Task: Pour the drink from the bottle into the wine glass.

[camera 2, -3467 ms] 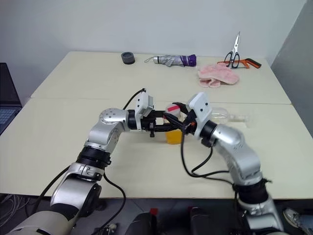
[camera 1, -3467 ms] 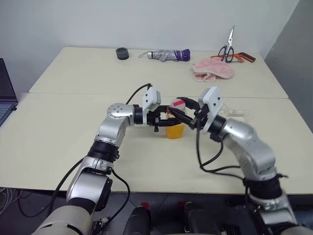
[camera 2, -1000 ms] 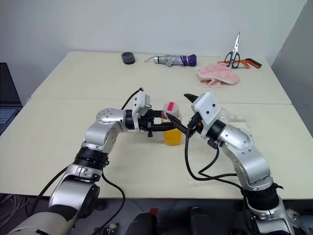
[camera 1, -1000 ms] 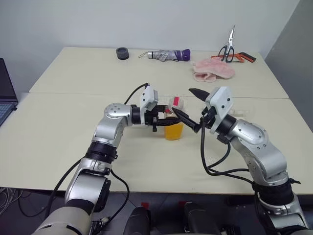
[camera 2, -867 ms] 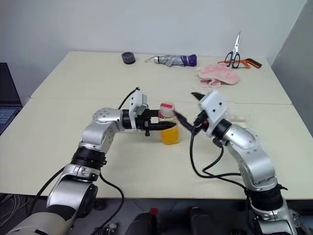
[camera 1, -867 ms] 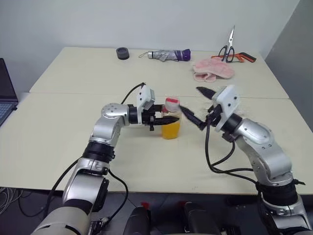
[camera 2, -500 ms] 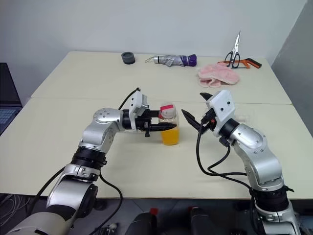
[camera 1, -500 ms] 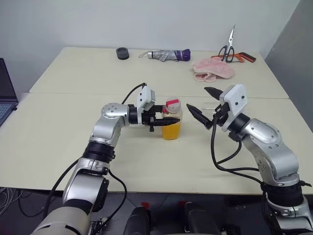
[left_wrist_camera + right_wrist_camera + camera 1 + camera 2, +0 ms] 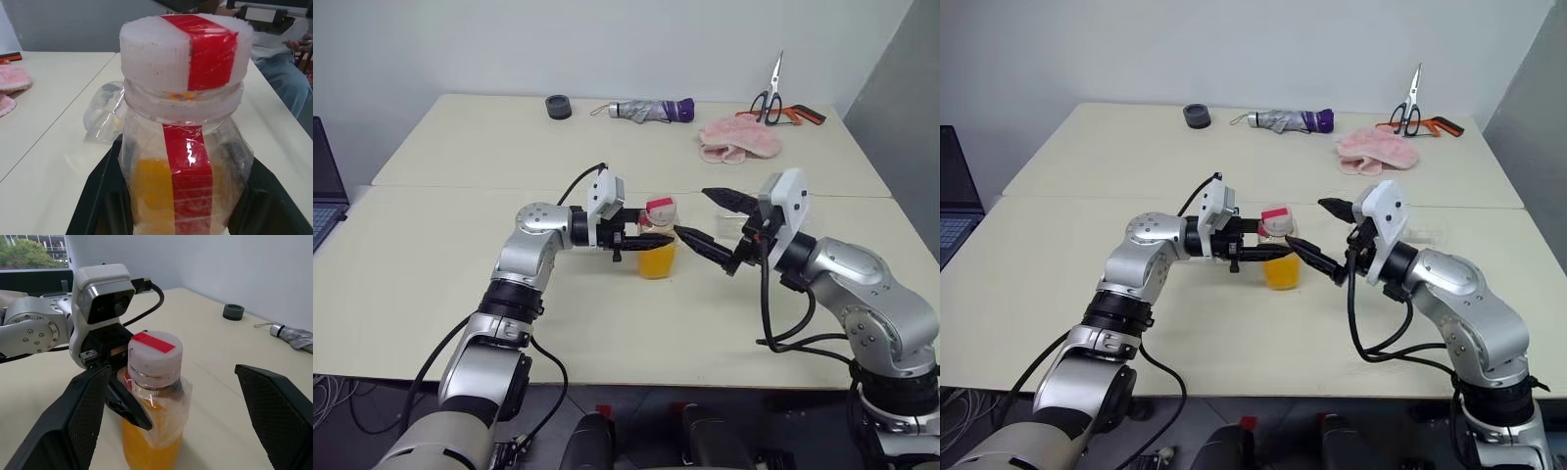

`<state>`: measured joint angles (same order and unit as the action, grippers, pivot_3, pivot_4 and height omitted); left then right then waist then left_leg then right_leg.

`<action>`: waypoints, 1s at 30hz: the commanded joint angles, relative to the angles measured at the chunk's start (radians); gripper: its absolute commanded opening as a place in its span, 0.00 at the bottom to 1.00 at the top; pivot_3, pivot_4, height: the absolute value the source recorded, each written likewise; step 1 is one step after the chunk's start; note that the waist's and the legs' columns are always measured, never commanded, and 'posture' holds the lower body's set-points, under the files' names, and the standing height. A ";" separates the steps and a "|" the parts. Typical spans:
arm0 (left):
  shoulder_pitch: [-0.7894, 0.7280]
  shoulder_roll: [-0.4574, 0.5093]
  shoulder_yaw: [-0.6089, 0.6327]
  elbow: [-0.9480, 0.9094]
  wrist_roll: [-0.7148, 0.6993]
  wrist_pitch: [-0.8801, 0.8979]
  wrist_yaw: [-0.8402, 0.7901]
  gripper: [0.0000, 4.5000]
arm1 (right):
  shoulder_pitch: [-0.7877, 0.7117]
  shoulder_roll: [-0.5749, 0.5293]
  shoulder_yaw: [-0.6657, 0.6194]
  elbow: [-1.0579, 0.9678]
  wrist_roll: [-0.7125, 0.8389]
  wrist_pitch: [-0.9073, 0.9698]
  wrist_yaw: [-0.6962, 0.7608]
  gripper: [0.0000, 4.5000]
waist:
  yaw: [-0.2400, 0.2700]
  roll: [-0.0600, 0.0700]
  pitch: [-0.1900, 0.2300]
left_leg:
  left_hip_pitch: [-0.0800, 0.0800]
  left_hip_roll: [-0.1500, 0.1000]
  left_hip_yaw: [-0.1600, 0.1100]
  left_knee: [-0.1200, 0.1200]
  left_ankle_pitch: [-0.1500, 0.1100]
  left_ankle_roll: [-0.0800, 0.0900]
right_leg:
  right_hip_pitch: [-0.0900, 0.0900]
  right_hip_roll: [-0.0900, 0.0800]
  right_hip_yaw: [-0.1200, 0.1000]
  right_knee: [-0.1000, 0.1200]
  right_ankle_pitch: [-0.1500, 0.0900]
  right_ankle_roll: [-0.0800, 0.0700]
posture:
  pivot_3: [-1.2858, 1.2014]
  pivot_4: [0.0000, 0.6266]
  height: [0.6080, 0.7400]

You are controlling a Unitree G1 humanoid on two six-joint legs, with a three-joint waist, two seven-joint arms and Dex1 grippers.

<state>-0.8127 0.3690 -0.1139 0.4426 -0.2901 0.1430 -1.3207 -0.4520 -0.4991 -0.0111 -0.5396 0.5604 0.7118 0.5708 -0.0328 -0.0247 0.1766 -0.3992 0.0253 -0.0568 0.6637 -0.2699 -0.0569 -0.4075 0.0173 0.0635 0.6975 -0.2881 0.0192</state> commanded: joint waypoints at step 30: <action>-0.024 0.001 0.012 -0.045 -0.014 -0.019 0.002 0.40 | -0.097 0.013 0.045 0.092 -0.068 -0.098 0.035 0.96 | 0.000 0.000 0.000 | 0.000 0.000 0.000 0.000 0.000 0.000 | 0.000 0.000 0.000 0.000 0.000 0.000 | 0.52 0.24 1.00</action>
<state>-0.8127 0.3688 -0.1139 0.4410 -0.2896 0.1419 -1.3193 -0.5280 -0.4917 0.0335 -0.4366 0.5007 0.6416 0.6075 -0.0328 -0.0247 0.1766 -0.3991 0.0253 -0.0568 0.6637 -0.2699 -0.0569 -0.4075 0.0172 0.0635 0.6975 -0.2881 0.0191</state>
